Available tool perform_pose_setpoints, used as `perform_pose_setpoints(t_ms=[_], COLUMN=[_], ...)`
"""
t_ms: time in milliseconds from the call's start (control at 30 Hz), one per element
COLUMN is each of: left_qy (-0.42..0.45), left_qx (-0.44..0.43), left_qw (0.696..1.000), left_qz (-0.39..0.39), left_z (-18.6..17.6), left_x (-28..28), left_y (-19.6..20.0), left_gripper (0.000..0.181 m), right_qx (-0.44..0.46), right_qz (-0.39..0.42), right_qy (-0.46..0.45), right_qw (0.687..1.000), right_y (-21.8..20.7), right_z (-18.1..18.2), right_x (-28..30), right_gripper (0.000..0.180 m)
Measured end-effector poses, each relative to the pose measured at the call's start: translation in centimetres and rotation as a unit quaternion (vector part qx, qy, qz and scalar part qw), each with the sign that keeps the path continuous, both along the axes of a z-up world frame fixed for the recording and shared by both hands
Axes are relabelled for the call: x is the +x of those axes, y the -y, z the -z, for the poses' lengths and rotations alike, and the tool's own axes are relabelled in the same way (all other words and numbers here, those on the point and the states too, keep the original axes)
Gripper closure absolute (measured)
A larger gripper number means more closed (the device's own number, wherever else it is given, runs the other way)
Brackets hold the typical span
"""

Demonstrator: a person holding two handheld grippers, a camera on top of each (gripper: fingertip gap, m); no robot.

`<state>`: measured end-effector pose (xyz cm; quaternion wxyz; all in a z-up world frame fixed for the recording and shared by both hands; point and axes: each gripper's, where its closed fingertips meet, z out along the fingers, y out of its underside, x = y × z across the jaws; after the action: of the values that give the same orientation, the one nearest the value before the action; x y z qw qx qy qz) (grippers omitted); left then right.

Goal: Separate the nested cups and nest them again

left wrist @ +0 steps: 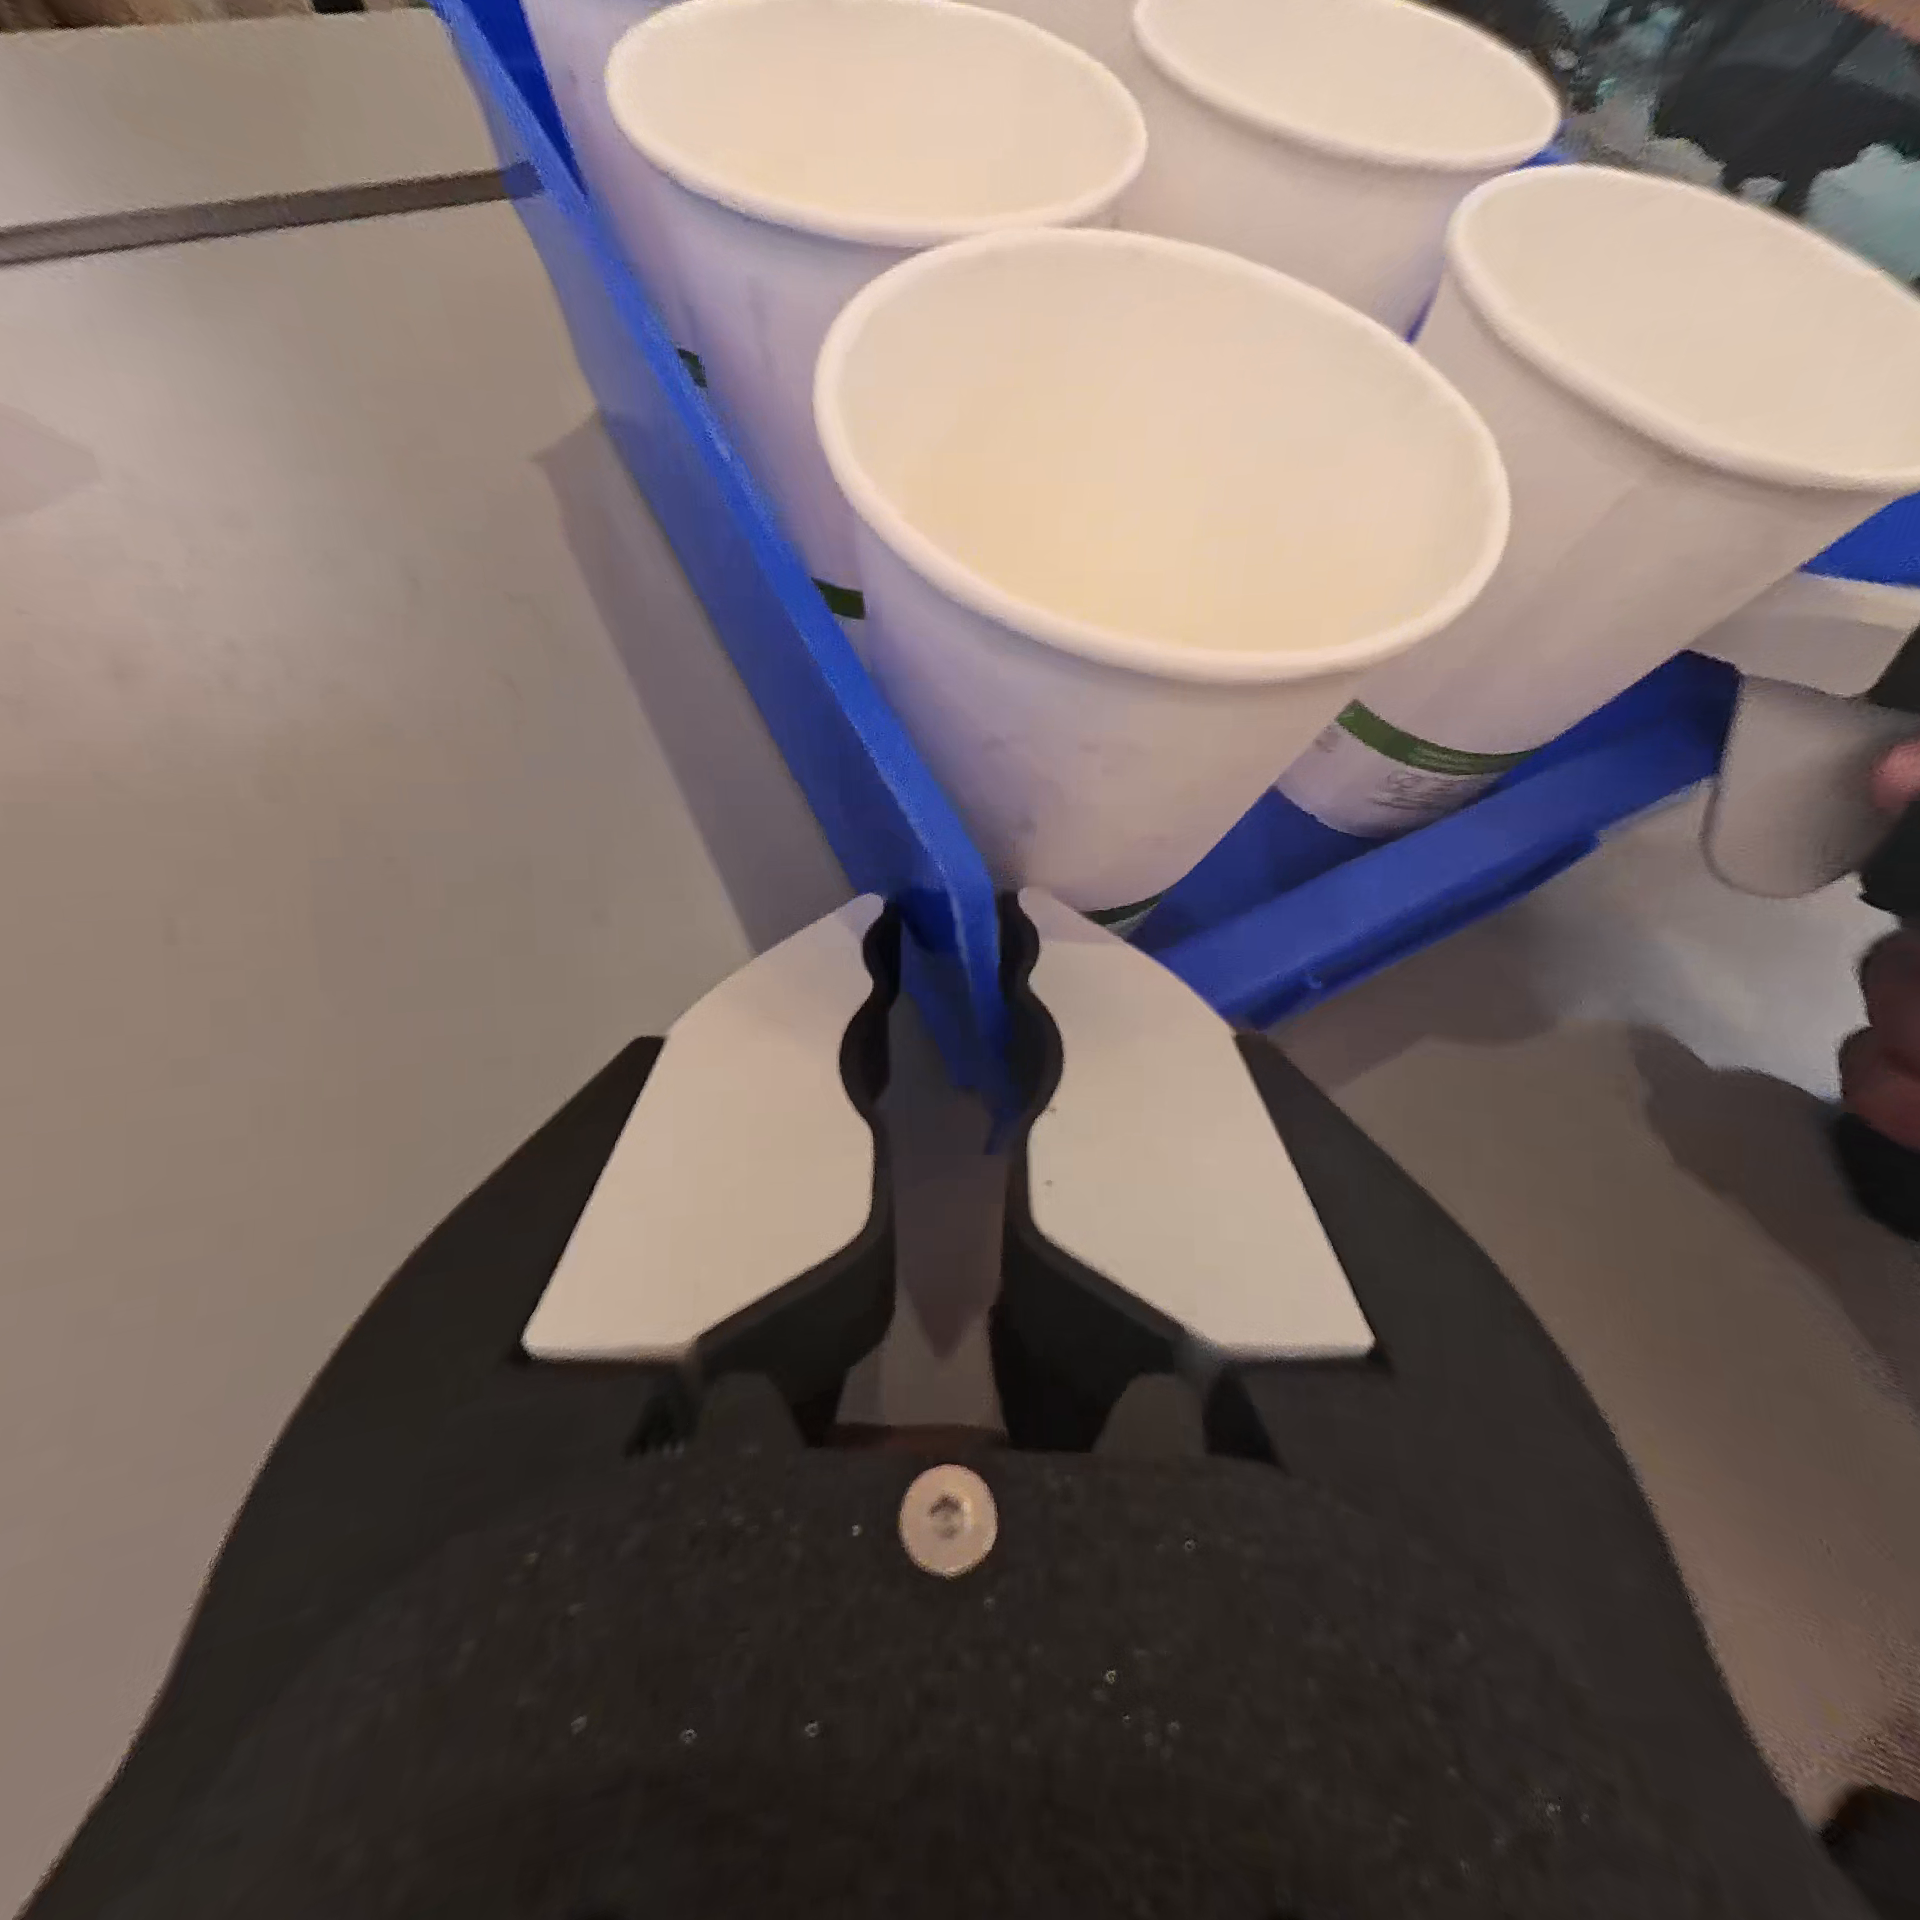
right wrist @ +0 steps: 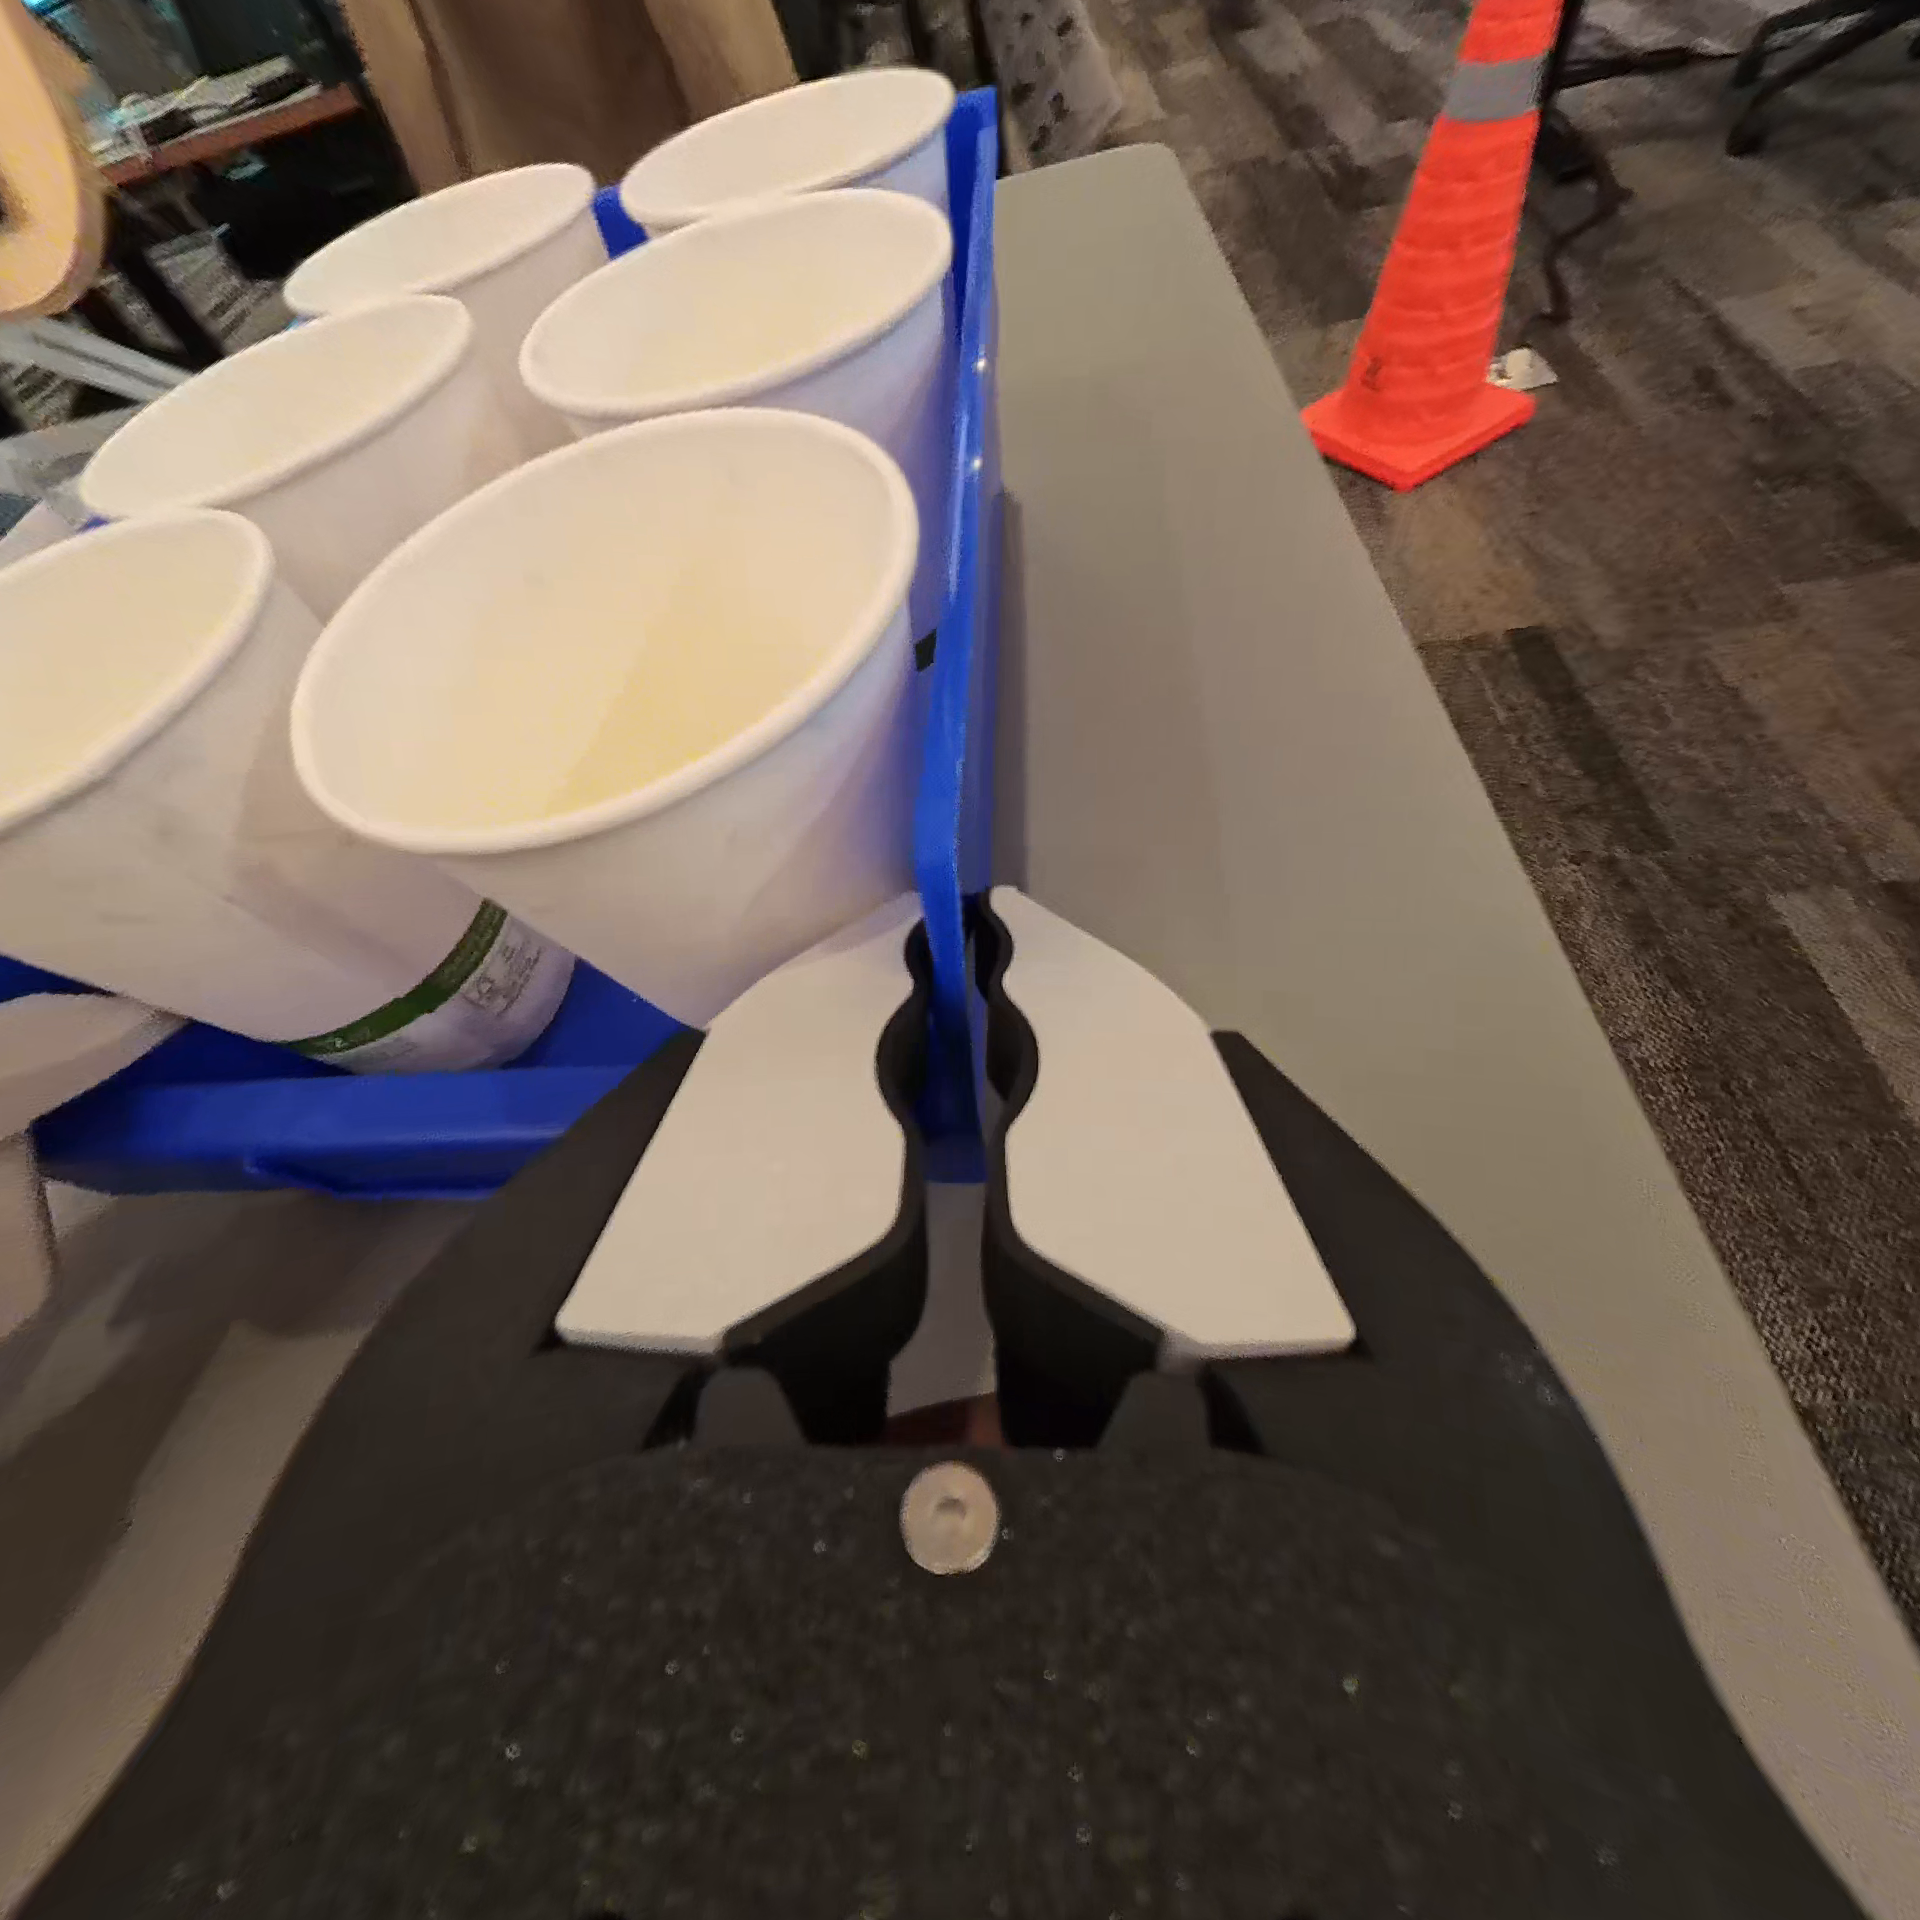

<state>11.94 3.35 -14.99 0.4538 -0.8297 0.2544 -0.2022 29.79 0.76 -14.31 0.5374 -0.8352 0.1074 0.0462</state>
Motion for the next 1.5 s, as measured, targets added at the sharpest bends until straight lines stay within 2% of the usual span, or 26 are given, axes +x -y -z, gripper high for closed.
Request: perform_pose_setpoints(t_ms=[200,367,600,800,933,1200,1333,1367,1433,1500], left_qy=[-0.004,0.007,0.007,-0.005,-0.009,-0.014,0.0,0.001,0.002,0.007], left_qx=[0.022,0.051,0.078,0.06,0.049,0.036,0.033,0.036,0.028,0.011], left_qw=[0.998,0.996,0.988,0.978,0.971,0.969,0.965,0.966,0.97,0.972], left_qz=[-0.051,-0.075,-0.135,-0.201,-0.235,-0.244,-0.26,-0.255,-0.243,-0.233], left_z=[-0.2,-1.8,-4.1,-3.5,-2.9,-0.9,-0.5,-0.5,-0.5,-0.7], left_x=[-2.8,-7.1,-17.0,-27.8,-33.0,-35.5,-35.6,-35.5,-35.9,-37.2], left_y=[-1.7,-2.0,-1.6,-1.9,-2.1,-2.1,-2.1,-2.0,-1.4,0.4], left_gripper=[0.174,0.177,0.177,0.178,0.178,0.177,0.176,0.174,0.138,0.136], right_qx=[0.007,0.026,0.042,0.031,0.025,0.01,0.007,0.003,0.009,0.009], right_qz=[0.107,0.116,0.041,-0.051,-0.092,-0.106,-0.121,-0.132,-0.155,-0.187], right_qy=[0.001,0.002,0.002,-0.001,0.01,0.044,0.02,0.012,-0.01,-0.019], right_qw=[0.994,0.993,0.998,0.998,0.995,0.993,0.992,0.991,0.988,0.982], right_y=[1.2,1.8,-0.2,-3.2,-4.5,-4.9,-4.6,-4.4,-3.3,-1.4], right_z=[-0.1,-0.8,-2.7,-2.2,-1.8,-0.7,-0.2,-0.2,-0.4,-0.6], right_x=[-3.0,-7.4,-17.0,-27.4,-32.3,-34.4,-34.6,-34.7,-34.6,-34.3], right_gripper=[0.176,0.176,0.176,0.176,0.176,0.176,0.172,0.166,0.143,0.14])
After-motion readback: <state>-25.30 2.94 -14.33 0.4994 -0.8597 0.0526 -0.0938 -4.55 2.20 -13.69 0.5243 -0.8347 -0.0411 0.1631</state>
